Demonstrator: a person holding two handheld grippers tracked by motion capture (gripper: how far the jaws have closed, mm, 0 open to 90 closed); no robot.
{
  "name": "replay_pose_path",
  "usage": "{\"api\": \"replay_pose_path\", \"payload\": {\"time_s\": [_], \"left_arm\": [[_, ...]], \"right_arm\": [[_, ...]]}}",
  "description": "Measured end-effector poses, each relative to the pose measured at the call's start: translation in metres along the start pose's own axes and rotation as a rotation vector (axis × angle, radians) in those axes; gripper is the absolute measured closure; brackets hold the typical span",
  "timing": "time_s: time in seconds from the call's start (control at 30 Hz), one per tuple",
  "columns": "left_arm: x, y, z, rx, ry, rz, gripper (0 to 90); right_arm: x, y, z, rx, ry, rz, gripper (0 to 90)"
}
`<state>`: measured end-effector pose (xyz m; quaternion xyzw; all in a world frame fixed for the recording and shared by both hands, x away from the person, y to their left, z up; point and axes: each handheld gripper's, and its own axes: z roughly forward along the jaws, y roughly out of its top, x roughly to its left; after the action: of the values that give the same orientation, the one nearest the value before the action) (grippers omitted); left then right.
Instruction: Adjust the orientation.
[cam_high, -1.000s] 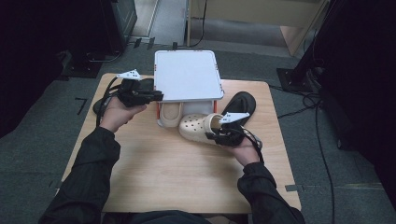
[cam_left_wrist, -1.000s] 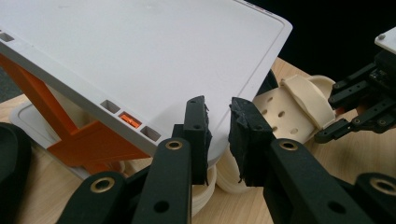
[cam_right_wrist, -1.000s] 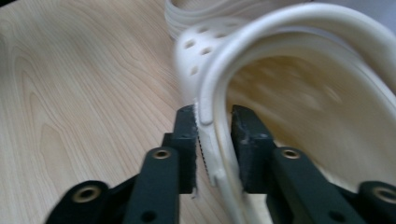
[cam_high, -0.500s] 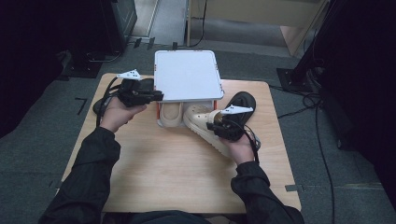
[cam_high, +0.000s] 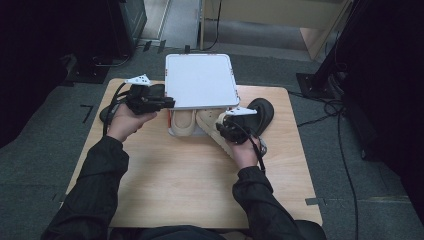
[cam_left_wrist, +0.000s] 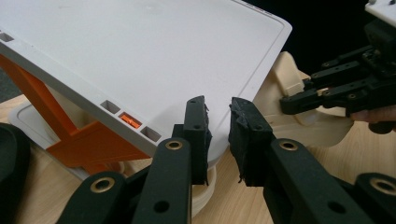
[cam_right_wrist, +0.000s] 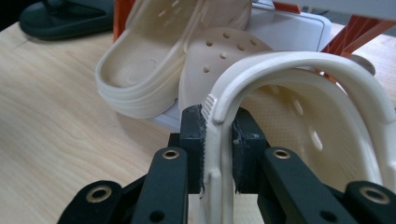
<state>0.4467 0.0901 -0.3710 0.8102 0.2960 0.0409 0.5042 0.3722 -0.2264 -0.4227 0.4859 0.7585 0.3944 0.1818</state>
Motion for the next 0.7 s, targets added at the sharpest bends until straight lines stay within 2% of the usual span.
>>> {"api": "replay_pose_path", "payload": {"time_s": [0.13, 0.23, 0.33, 0.47, 0.7], "left_arm": [[0.000, 0.000, 0.000, 0.000, -0.001, 0.001, 77.1], [0.000, 0.000, 0.000, 0.000, -0.001, 0.002, 77.1], [0.000, 0.000, 0.000, 0.000, 0.000, 0.002, 77.1], [0.000, 0.000, 0.000, 0.000, 0.000, 0.002, 77.1], [0.000, 0.000, 0.000, 0.001, -0.002, 0.004, 77.1]], "right_arm": [[0.005, 0.000, 0.010, 0.004, -0.015, 0.026, 77.5], [0.009, 0.000, 0.016, 0.012, 0.003, 0.055, 77.5], [0.012, -0.001, 0.019, 0.023, 0.009, 0.050, 77.4], [0.017, 0.000, 0.024, 0.032, 0.026, 0.077, 76.6], [0.025, 0.001, 0.032, 0.046, 0.054, 0.058, 71.5]]}}
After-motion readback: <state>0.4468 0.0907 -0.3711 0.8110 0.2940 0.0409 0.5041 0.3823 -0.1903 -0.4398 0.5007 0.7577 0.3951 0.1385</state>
